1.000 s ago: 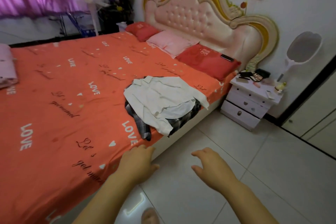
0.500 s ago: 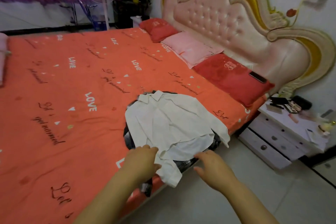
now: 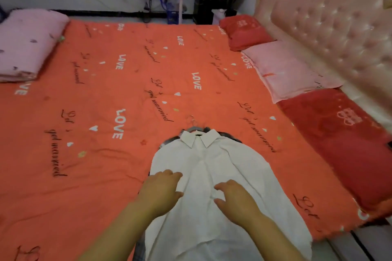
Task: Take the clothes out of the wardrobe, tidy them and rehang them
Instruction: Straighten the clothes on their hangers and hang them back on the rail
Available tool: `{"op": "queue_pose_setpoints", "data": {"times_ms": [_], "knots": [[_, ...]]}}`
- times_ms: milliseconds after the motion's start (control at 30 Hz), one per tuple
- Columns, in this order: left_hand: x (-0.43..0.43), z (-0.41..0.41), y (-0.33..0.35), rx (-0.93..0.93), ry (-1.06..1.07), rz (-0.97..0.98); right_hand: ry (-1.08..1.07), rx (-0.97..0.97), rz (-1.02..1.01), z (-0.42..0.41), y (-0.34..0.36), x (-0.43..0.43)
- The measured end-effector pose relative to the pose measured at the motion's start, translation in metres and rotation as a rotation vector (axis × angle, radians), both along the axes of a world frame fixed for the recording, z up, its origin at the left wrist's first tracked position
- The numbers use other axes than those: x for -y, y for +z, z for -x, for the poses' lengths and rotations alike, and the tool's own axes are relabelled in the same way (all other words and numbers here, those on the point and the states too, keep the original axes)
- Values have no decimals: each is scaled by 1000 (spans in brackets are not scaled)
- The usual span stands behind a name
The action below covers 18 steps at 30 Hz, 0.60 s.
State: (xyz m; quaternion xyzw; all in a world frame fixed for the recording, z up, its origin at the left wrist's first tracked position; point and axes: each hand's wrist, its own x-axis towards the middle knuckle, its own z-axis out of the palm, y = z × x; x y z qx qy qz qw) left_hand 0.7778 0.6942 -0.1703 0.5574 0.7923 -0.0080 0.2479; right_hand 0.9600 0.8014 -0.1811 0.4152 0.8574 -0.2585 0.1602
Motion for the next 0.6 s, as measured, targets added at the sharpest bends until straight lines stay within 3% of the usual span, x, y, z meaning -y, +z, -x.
{"op": "queue_pose_setpoints", "data": {"times_ms": [367,600], "knots": [[-173,42,-108,74,315,28,144,-30,109,113,-134,-226],[-215,64,-177,90,431,32,237,-4,-71,184,-230,-290]]}}
